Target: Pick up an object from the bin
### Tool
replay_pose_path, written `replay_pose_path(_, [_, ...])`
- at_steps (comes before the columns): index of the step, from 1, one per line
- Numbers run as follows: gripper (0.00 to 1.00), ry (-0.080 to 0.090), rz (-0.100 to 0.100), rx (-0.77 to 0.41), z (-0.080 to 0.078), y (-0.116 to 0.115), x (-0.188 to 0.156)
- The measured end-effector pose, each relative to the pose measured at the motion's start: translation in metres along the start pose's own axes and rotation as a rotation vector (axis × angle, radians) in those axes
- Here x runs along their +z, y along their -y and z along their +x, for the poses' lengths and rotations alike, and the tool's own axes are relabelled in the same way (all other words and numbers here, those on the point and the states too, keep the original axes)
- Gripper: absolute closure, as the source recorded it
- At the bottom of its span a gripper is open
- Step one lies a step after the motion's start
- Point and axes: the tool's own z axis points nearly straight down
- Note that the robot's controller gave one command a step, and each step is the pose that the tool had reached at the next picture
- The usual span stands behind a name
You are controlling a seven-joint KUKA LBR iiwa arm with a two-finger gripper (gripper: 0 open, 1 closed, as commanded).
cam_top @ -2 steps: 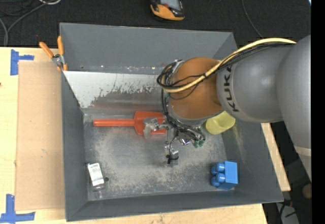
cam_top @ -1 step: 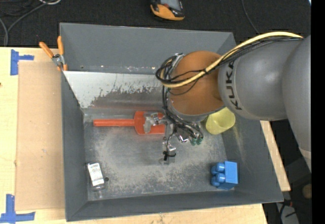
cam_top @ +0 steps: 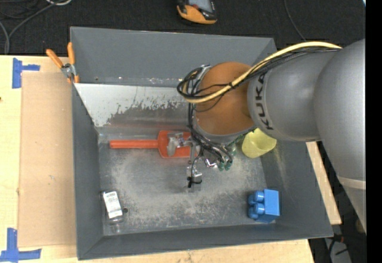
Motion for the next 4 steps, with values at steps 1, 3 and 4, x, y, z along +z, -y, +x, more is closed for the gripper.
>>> replay_pose_path(1, [0.0,0.01,-0.001,0.024,-0.018,0.003,-0.021])
replay_pose_path(3, [0.0,0.0,-0.002,-0.184,-0.025,0.004,0.014])
replay_pose_path(4, [0.0,0.004,-0.002,-0.018,-0.027,0.005,-0.012])
